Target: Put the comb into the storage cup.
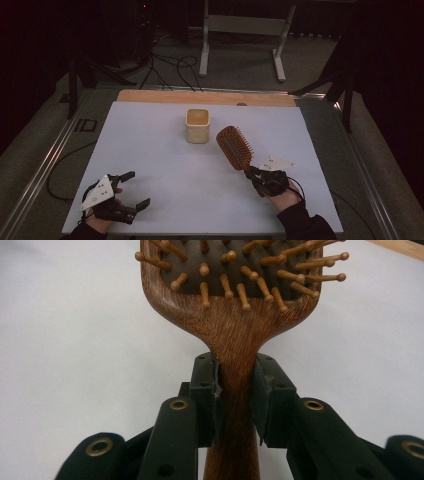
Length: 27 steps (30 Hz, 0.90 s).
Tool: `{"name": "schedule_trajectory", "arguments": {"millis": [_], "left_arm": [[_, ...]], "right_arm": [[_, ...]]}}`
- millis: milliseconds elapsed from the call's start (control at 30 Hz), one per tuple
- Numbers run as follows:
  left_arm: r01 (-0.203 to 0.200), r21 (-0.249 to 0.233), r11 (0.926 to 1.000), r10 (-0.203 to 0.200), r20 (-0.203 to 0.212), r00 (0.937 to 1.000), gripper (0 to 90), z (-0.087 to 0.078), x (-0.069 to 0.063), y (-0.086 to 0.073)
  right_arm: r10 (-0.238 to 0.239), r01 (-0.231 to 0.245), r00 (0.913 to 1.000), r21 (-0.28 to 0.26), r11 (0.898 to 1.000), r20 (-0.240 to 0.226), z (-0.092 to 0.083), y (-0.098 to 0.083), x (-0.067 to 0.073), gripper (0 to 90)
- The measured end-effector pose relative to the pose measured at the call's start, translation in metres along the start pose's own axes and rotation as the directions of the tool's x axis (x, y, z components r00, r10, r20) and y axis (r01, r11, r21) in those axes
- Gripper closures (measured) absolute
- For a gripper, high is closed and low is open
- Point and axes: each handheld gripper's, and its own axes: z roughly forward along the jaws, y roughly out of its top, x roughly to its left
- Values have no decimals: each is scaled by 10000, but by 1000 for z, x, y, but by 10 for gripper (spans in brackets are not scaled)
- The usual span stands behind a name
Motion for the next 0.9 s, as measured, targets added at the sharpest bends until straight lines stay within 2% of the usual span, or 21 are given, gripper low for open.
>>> {"name": "schedule_trajectory", "arguments": {"millis": [67,100,200,267,367,400,433,500,533,567,633,667,900], "left_arm": [[22,17,10000,-22,18,10000,0,0,0,0],[46,20,10000,-46,9,10000,0,0,0,0],[109,9,9999,-109,38,9999,0,1,1,1],[130,8,9999,-130,39,9999,0,1,1,2],[242,-58,9997,-241,4,9997,0,2,1,4],[255,-71,9996,-255,23,9997,0,3,1,5],[275,-97,9996,-274,45,9996,0,3,2,6],[312,-112,9994,-311,83,9995,0,5,2,7],[278,-42,9996,-277,73,9996,0,6,2,9],[264,18,9997,-264,24,9996,1,7,2,10],[335,-14,9994,-335,93,9994,0,9,3,15],[381,39,9993,-381,39,9993,0,10,3,17],[694,184,9974,-687,-337,9971,0,18,7,42]], "right_arm": [[4,1,9997,-205,9998,251,-1,0,2,736],[53,-48,9998,-266,9996,178,-1,0,1,736],[137,-119,9995,-612,9981,296,-2,-1,3,736],[84,-43,9985,-756,9971,544,-2,0,5,736],[195,-139,9981,-945,9954,590,-2,1,6,737],[182,-140,9988,-900,9958,456,-2,1,5,736],[209,-155,9982,-931,9955,571,-2,1,6,737],[152,-117,9990,-818,9966,430,-1,1,6,736],[98,-54,9984,-782,9969,558,-1,0,7,736],[136,-101,9989,-770,9970,446,0,1,7,736],[63,-22,9987,-796,9968,510,0,1,8,737],[64,-34,9992,-782,9969,384,0,1,8,737],[-9,51,9989,-898,9959,472,-2,2,9,737]]}}
